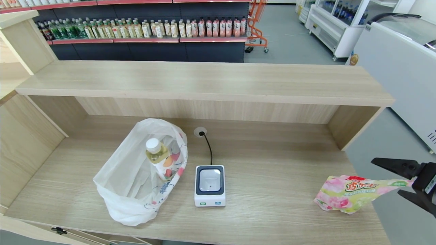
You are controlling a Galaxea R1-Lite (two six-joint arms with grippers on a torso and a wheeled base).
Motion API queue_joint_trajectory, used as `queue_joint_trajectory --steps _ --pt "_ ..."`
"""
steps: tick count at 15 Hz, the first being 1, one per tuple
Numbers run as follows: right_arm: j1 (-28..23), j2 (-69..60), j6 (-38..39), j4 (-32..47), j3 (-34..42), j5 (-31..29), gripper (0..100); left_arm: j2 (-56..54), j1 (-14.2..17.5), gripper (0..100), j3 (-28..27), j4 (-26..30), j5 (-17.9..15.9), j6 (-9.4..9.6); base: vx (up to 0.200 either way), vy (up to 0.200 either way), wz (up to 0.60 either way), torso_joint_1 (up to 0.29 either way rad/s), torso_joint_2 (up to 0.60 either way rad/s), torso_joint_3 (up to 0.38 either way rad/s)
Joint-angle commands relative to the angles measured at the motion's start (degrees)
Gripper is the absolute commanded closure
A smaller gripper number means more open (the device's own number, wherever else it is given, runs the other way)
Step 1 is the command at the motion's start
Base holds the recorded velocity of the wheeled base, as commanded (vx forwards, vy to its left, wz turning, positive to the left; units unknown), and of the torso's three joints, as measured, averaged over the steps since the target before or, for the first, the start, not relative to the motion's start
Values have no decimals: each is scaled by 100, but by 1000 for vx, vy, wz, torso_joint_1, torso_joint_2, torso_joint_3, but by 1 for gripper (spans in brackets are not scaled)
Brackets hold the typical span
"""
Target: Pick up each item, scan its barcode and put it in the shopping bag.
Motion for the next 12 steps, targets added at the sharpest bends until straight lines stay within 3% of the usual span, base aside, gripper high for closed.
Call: queue_joint_trajectory --steps 1,6,8,12 --pt "-8 -67 0 5 -16 -5 0 9 -2 0 0 -2 -1 1 0 0 0 0 0 0" --pt "-43 -216 35 287 -16 -32 0 9 -2 0 0 -2 -1 1 0 0 0 0 0 0" --pt "-359 -102 88 287 -69 -85 0 9 -2 0 0 -2 -1 1 0 0 0 0 0 0" --pt "-403 30 685 410 -157 -102 0 9 -2 0 0 -2 -1 1 0 0 0 0 0 0"
